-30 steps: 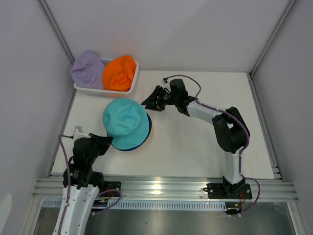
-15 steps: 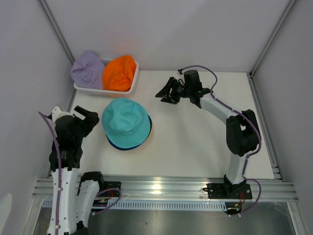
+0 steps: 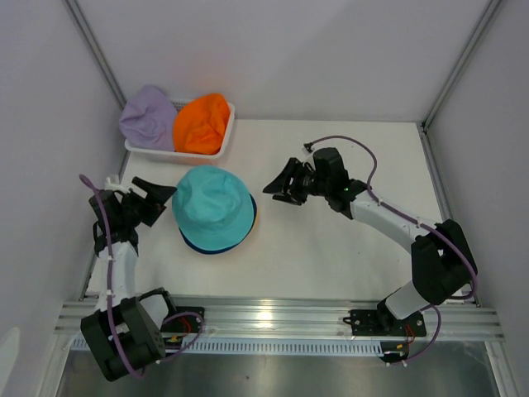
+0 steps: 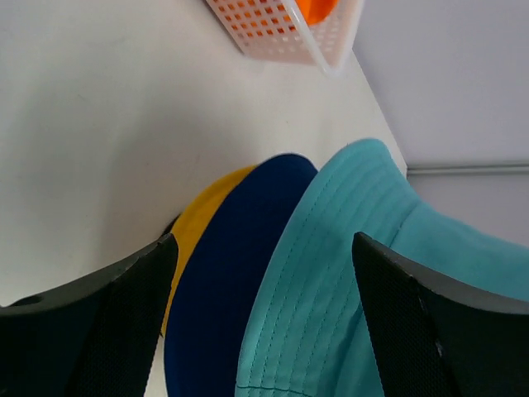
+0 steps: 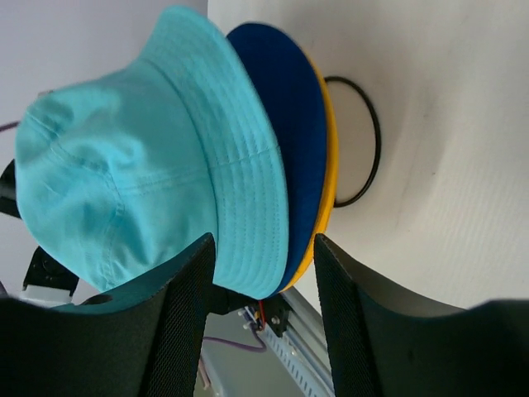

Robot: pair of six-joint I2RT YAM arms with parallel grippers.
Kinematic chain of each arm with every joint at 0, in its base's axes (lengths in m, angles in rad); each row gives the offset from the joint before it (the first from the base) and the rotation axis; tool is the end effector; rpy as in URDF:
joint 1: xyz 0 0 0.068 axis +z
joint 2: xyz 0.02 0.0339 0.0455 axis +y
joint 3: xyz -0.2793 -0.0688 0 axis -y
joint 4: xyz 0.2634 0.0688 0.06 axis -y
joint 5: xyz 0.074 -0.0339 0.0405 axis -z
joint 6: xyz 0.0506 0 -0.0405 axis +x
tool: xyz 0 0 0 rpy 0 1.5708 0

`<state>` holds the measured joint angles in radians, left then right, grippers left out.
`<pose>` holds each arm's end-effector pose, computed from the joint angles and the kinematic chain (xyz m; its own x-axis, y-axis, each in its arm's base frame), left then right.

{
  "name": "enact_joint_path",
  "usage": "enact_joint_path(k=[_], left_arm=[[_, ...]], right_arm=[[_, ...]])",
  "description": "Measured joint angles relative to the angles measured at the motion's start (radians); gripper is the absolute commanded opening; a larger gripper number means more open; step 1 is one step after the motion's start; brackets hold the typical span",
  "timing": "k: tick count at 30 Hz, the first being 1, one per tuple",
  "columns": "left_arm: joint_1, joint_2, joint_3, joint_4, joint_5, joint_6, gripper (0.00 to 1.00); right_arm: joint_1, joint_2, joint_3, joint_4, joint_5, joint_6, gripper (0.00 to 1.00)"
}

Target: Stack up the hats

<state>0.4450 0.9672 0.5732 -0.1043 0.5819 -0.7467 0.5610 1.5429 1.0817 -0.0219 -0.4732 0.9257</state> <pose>0.2194 0.0738 0.2422 -0.3683 -0.8043 -0.4663 -0.2371 0.5662 -0.7894 0.3097 0.2218 0.2739 -0.8880 0.2820 -0.3633 -0.1759 0.5215 0.8349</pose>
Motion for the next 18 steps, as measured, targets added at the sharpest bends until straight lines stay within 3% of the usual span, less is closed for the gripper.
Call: enact_joint_path(k=[10, 18], left_arm=[[0.003, 0.036, -0.079, 0.241, 0.185, -0.077, 0.83], [0.003, 0.078, -0.138, 0.354, 0.216, -0.139, 0.82]], right_arm=[[0.081, 0.009, -0.015, 0.090, 0.076, 0.055, 0.53], [0.090, 0.056, -0.014, 0.127, 0.113, 0.076, 0.53]])
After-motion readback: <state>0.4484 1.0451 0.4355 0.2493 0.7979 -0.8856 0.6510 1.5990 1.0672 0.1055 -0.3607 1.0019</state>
